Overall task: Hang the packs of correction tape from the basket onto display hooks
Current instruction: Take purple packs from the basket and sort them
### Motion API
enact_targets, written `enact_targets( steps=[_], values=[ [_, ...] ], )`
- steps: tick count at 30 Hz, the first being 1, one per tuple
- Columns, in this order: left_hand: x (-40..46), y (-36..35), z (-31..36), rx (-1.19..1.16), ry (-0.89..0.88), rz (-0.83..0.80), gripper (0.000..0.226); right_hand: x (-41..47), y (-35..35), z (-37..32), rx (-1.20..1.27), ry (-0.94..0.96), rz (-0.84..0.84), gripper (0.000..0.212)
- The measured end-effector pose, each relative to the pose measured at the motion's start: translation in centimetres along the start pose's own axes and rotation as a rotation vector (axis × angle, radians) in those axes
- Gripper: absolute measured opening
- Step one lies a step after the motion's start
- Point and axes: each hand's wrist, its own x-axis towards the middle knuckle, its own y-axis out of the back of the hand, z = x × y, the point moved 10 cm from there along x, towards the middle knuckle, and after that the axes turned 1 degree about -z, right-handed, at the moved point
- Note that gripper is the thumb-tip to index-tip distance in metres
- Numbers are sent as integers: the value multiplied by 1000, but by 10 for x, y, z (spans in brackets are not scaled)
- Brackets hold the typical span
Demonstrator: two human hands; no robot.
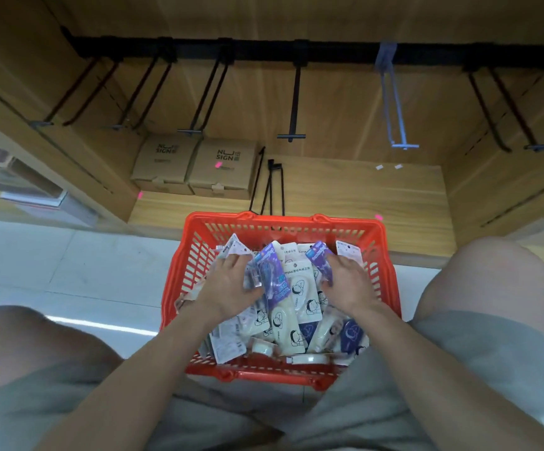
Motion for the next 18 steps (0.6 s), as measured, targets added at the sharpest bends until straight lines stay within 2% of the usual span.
enact_targets(
  steps=[3, 11, 15, 18],
  values=[
    [-10, -20, -6, 90, 21, -73, 85, -10, -22, 11, 12, -75, -195, 78],
    [0, -28, 4, 207, 202, -88, 86, -16, -16, -9, -43, 49, -93, 63],
    [1, -26, -3, 62, 240, -85, 70, -11, -10, -27, 6, 89, -18, 43],
    [-2, -10, -28, -171, 283, -39, 53, -6, -10, -33, 106, 43, -24, 48]
  ],
)
